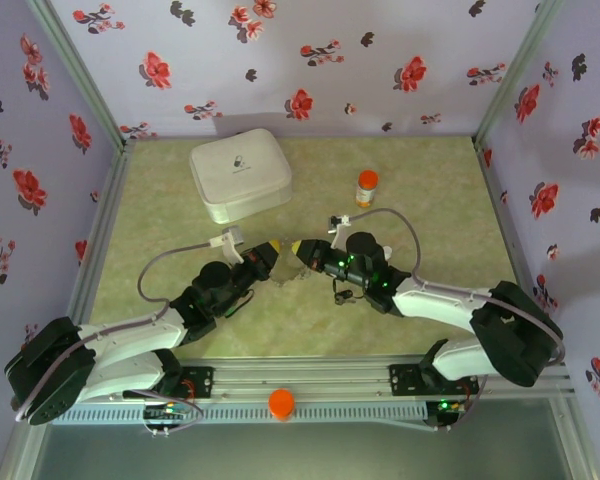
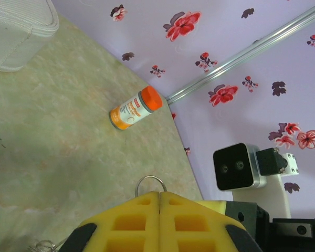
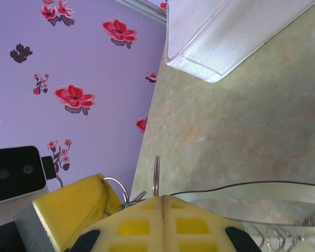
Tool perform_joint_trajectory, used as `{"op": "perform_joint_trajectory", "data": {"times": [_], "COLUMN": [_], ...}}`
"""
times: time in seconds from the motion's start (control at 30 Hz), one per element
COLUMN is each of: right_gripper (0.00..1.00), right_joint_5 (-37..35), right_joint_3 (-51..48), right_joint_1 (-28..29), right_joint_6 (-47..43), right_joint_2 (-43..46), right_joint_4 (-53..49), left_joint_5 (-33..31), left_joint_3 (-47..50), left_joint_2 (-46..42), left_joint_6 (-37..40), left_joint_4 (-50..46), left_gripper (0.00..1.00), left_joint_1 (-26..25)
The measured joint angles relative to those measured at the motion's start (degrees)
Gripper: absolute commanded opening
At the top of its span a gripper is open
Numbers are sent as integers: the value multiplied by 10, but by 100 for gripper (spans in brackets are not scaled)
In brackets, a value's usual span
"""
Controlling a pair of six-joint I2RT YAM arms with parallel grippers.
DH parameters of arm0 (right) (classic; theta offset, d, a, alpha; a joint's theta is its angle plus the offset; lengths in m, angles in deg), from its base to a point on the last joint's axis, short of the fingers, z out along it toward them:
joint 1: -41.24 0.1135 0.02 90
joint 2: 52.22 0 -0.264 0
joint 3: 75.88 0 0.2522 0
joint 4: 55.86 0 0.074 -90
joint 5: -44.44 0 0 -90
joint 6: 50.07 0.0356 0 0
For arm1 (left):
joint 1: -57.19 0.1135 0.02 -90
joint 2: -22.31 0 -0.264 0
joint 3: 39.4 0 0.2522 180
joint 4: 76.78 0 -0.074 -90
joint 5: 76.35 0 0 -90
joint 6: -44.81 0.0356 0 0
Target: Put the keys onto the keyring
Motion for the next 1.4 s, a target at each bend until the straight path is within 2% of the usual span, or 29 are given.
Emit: {"op": "perform_joint_trajectory", "data": {"times": [0.2,0.23,0.27,0.3,0.33,0.53,0.63,0.73,0.9,1.0,1.17,1.4], "right_gripper": [0,3,18,27,32,39,41,50,53,52,54,55], "right_joint_5": [2,3,4,5,7,37,70,99,125,157,217,280], "right_joint_3": [11,12,13,13,14,38,87,157,272,317,324,295], "right_joint_1": [-8,-9,-10,-12,-14,-33,-58,-84,-104,-106,-106,-98], "right_joint_6": [-22,-23,-25,-24,-24,-43,-79,-126,-195,-204,-185,-139], "right_joint_2": [8,11,14,17,20,47,64,72,52,13,-50,-71], "right_joint_4": [-36,-43,-51,-59,-68,-169,-266,-378,-566,-635,-676,-645], "left_joint_5": [0,0,0,0,0,1,8,23,66,98,137,153], "left_joint_3": [5,5,6,6,6,11,12,19,51,63,81,93], "left_joint_2": [-5,-6,-7,-8,-7,-7,-9,-16,-18,-18,-23,-41], "left_joint_6": [0,1,1,1,1,16,44,88,171,213,258,278], "left_joint_4": [2,2,3,3,3,10,7,11,52,75,88,82], "left_gripper": [0,0,0,0,0,0,0,0,0,0,0,0], "left_joint_1": [0,0,0,0,0,0,0,0,-1,-1,-1,-1]}}
